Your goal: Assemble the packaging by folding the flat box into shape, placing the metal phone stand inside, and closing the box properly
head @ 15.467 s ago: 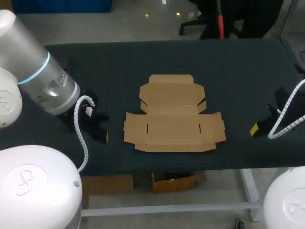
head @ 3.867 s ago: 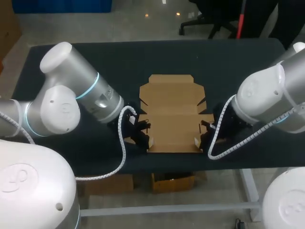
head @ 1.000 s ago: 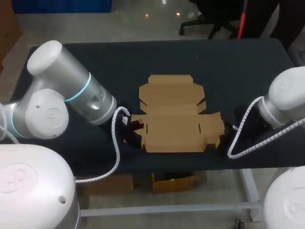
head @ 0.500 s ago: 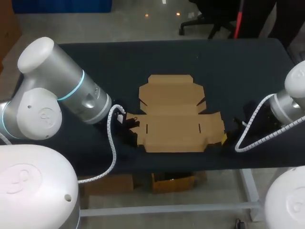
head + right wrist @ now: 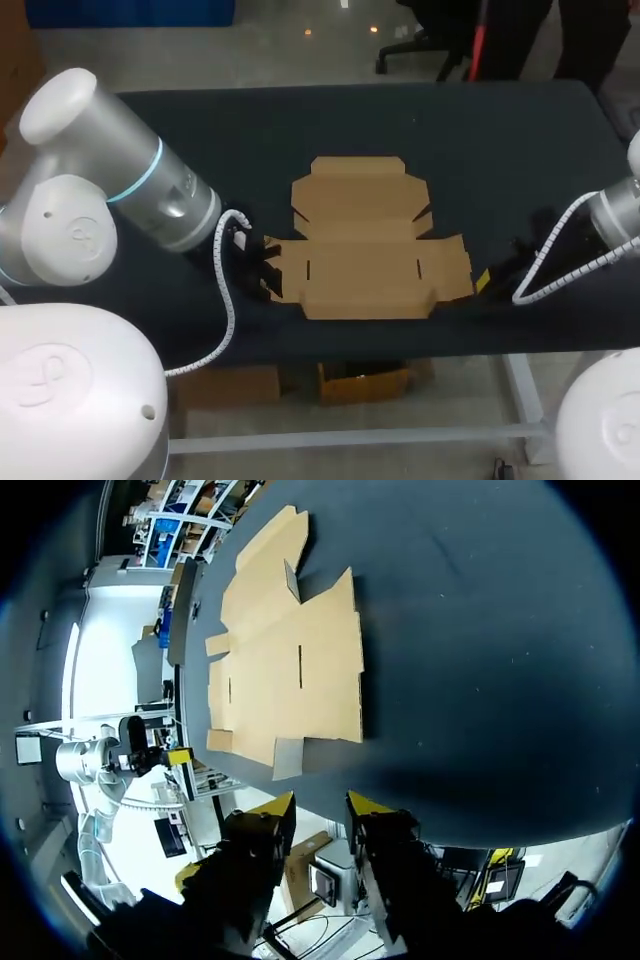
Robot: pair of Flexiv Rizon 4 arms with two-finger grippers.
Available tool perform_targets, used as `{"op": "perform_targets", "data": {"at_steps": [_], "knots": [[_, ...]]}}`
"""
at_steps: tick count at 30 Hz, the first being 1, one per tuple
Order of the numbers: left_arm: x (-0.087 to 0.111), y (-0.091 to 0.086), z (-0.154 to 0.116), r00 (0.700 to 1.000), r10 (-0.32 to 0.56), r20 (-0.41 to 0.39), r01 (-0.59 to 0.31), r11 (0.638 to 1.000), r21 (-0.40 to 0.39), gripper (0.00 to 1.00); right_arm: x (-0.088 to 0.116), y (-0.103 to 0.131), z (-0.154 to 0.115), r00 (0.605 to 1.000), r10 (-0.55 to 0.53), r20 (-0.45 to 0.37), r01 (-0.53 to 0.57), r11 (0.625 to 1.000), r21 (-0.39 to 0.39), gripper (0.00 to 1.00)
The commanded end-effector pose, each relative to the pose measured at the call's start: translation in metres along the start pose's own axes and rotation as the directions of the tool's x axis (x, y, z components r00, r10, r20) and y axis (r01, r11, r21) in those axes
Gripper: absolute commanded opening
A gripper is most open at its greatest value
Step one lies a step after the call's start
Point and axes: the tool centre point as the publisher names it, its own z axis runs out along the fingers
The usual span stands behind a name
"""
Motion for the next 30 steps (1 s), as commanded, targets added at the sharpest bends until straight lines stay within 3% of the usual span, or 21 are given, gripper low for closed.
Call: {"op": "perform_targets", "data": {"at_steps": [1,3,4,16,30], "knots": [[0.003,-0.002,-0.007,1.000,-0.003,0.015,0.003,1.000,-0.002,1.00,-0.001,0.003,-0.014,0.997,0.000,-0.080,0.001,1.000,0.002,0.49],[0.004,-0.003,-0.009,1.000,-0.004,0.022,0.004,1.000,0.000,1.00,-0.001,0.005,-0.019,0.997,-0.001,-0.072,0.000,1.000,-0.003,0.76],[0.005,-0.004,-0.010,1.000,-0.004,0.025,0.004,1.000,0.004,1.00,-0.001,0.006,-0.022,0.998,-0.003,-0.067,0.003,1.000,-0.005,1.00],[0.004,-0.027,-0.033,0.999,-0.010,0.051,0.010,1.000,-0.006,1.00,-0.001,0.025,-0.043,0.998,-0.019,-0.055,0.019,1.000,0.001,1.00],[0.005,-0.028,-0.035,0.998,-0.016,0.065,0.015,1.000,0.013,1.00,-0.001,0.025,-0.043,0.998,-0.019,-0.055,0.019,1.000,0.001,1.00]]}}
